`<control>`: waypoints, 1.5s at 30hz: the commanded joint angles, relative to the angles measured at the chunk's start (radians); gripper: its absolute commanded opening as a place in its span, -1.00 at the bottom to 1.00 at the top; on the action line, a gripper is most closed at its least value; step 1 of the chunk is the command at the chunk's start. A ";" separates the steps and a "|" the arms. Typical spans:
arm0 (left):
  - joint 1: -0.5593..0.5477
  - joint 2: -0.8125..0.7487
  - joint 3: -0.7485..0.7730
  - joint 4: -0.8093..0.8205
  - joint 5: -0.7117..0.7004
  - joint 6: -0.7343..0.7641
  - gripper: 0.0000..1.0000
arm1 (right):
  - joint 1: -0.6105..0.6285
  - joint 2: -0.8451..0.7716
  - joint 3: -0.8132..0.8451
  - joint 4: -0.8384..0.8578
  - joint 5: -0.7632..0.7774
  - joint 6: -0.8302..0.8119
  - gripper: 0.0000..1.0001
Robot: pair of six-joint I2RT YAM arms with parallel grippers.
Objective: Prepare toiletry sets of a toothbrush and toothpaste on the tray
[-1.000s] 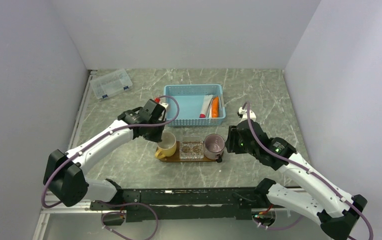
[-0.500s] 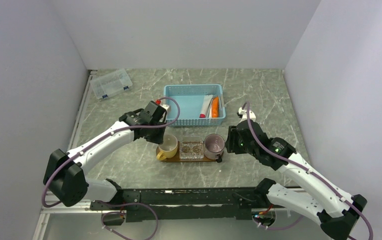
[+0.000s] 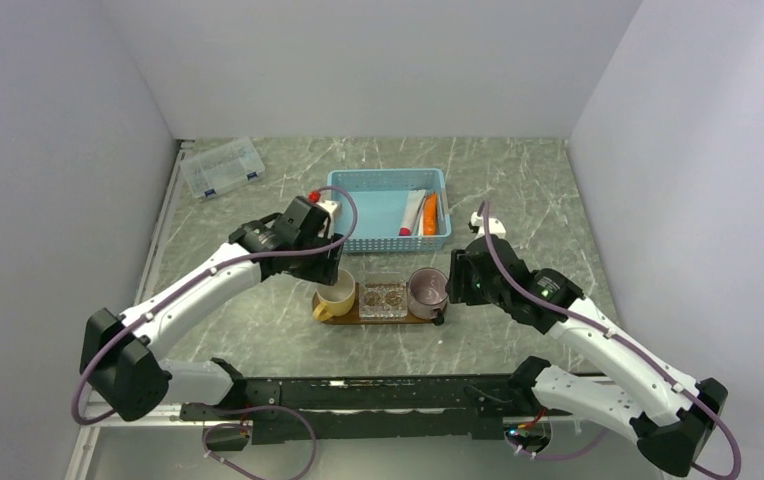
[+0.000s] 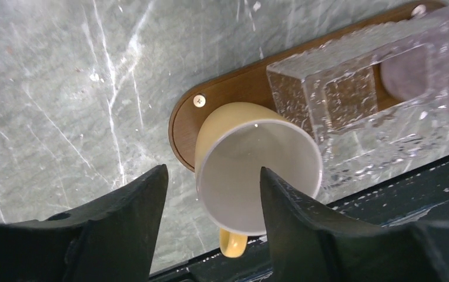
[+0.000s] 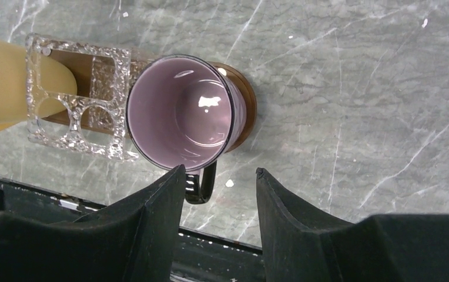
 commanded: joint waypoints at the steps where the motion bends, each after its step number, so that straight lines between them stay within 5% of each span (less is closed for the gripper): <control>1: -0.005 -0.080 0.095 -0.028 -0.051 0.007 0.34 | 0.005 0.038 0.095 0.043 0.015 -0.015 0.03; 11: -0.006 -0.205 0.190 -0.062 -0.058 0.041 0.49 | -0.008 0.256 0.309 0.094 0.039 -0.098 0.05; 18: -0.005 -0.335 0.129 -0.025 -0.106 0.086 0.98 | -0.084 0.519 0.517 0.127 0.011 -0.158 0.05; 36: -0.006 -0.620 -0.185 0.149 -0.141 0.156 0.99 | -0.239 1.097 0.907 0.098 -0.064 -0.152 0.01; 45: -0.006 -0.632 -0.244 0.177 -0.138 0.146 0.99 | -0.282 1.277 1.009 0.077 -0.077 -0.122 0.01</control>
